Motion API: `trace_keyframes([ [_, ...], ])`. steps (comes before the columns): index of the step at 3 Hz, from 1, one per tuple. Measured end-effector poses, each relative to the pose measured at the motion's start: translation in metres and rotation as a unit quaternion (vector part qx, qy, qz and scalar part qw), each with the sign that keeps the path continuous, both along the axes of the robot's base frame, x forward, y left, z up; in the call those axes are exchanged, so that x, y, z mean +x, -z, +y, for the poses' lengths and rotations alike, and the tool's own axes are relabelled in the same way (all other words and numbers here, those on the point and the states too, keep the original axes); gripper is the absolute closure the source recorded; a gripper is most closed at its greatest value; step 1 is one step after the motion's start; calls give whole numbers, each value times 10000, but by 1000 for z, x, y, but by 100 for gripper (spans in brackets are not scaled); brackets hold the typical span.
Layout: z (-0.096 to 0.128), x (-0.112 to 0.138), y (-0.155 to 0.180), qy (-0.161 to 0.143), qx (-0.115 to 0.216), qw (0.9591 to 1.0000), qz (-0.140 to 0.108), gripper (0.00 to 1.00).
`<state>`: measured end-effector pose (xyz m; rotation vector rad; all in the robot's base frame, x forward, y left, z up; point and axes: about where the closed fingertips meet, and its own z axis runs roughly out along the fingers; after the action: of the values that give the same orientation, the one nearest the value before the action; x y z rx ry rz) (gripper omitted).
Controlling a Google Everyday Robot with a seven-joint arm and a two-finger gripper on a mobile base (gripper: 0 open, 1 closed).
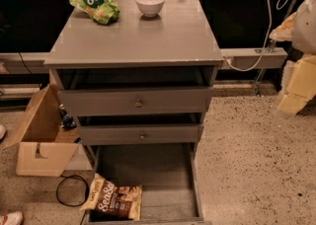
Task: Pick brown chip bag from bottom drawer and place on counter
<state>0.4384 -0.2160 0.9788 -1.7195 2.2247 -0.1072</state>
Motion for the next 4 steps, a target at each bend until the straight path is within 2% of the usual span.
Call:
trace_keyframes([
  [1, 0, 0, 0, 0, 0, 10000, 0, 0],
  [2, 23, 2, 33, -42, 410, 9989, 209, 0],
  [3, 100, 5, 107, -170, 1223, 9900, 676, 0],
  [4, 178, 1, 178, -186, 1839, 9757, 1174, 0],
])
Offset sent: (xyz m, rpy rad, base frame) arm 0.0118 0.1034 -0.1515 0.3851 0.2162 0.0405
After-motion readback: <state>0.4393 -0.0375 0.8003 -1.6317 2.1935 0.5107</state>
